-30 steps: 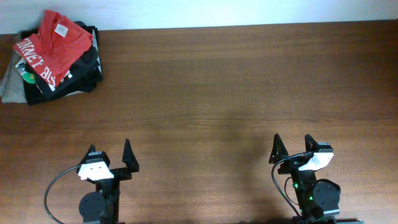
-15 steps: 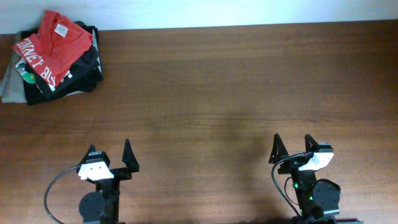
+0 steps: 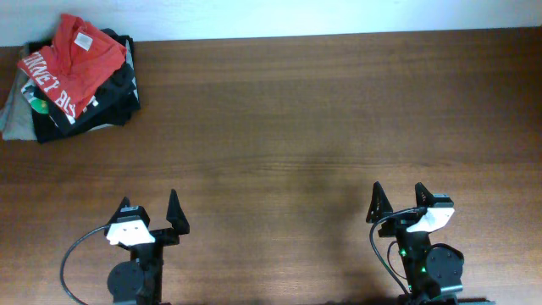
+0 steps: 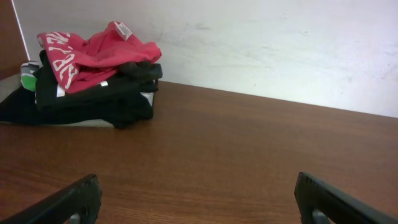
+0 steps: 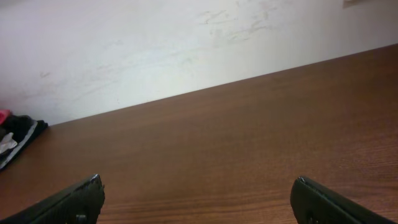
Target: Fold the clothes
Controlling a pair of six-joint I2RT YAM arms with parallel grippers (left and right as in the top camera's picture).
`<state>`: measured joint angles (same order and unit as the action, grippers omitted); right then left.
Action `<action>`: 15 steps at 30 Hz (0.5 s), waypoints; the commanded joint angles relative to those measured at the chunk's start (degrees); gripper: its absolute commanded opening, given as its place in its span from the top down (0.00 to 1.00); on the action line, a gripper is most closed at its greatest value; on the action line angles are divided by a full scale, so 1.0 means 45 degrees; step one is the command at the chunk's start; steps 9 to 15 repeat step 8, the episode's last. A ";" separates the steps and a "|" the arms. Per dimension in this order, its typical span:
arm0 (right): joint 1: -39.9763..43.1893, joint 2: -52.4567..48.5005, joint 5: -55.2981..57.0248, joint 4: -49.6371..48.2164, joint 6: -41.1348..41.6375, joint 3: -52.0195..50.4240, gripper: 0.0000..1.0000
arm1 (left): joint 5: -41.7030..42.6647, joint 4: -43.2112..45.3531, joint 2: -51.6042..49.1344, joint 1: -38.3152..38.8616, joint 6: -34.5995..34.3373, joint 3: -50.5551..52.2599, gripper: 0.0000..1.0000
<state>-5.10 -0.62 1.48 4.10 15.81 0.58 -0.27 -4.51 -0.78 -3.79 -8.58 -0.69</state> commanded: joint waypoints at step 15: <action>-0.0112 0.0092 0.0068 0.0102 -0.0126 -0.0058 0.01 | -0.0039 -0.0058 0.0107 -0.0063 0.0214 0.0044 0.01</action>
